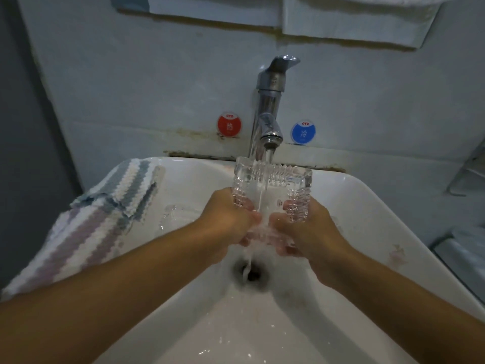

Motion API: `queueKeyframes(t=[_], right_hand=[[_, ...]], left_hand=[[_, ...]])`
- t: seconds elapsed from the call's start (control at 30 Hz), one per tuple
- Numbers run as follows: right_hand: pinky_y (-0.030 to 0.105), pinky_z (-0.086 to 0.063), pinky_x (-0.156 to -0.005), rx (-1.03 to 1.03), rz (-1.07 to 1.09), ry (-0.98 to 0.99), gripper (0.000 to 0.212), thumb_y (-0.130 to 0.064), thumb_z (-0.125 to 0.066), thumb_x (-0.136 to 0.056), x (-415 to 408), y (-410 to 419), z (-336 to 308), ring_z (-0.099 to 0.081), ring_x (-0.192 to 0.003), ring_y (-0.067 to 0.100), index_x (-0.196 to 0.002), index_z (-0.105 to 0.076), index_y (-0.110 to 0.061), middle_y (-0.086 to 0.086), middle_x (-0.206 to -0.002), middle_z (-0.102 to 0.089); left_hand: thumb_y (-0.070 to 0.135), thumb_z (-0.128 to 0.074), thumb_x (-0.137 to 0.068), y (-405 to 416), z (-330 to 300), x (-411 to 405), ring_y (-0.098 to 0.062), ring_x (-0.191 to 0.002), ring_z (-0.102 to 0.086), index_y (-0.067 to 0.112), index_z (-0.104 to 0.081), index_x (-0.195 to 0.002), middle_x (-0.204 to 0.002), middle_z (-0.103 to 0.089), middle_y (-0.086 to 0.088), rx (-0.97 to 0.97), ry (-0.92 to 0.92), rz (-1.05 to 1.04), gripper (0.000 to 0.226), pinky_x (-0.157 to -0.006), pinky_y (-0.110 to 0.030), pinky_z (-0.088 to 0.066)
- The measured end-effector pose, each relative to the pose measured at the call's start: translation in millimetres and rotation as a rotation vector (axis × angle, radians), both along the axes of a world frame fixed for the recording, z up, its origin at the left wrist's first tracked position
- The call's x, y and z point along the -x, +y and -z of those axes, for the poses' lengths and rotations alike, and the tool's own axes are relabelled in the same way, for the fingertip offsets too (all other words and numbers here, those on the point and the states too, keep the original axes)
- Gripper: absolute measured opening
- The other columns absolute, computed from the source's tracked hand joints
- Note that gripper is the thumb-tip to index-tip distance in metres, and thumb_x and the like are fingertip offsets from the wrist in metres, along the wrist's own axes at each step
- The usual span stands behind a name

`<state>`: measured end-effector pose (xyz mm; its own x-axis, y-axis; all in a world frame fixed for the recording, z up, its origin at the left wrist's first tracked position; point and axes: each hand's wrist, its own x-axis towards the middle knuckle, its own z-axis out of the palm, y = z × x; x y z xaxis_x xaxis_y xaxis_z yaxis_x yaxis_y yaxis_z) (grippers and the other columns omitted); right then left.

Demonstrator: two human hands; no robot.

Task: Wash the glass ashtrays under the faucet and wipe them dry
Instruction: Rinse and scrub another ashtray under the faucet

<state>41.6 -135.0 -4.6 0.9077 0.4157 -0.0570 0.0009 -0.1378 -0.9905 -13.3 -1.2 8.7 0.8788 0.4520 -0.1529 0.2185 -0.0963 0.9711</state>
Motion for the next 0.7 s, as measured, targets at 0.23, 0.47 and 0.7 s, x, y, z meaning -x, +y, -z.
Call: queueKeyframes(t=[0.23,0.47,0.7], right_hand=[[0.033,-0.061,-0.064,-0.023,-0.159,0.108,0.039,0.011,-0.054,-0.09,4,-1,-7,-0.072,-0.071,0.016,-0.105,-0.068,-0.021,0.001,-0.085,-0.077],[0.024,-0.053,-0.045,0.012,0.139,0.073,0.013,-0.003,-0.058,-0.097,1,4,0,-0.067,-0.064,0.02,-0.103,-0.064,-0.013,0.008,-0.087,-0.07],[0.025,-0.049,-0.046,0.017,0.23,0.096,0.026,0.003,-0.052,-0.095,-9,0,-1,-0.07,-0.074,0.028,-0.11,-0.063,-0.015,0.014,-0.102,-0.07]], left_hand=[[0.0,-0.058,-0.097,11,0,-5,-0.024,-0.074,-0.066,0.014,-0.062,-0.095,-0.094,-0.067,-0.011,0.037,0.064,-0.037,0.015,-0.051,-0.027,-0.056],[-0.005,-0.079,-0.078,3,5,-2,-0.02,-0.069,-0.069,0.007,-0.066,-0.107,-0.096,-0.073,-0.014,0.128,0.064,0.072,0.033,-0.051,-0.024,-0.055],[-0.018,-0.046,-0.087,-6,11,-10,-0.028,-0.084,-0.067,-0.008,-0.061,-0.11,-0.108,-0.067,-0.018,0.521,0.042,0.07,0.029,-0.056,-0.028,-0.057]])
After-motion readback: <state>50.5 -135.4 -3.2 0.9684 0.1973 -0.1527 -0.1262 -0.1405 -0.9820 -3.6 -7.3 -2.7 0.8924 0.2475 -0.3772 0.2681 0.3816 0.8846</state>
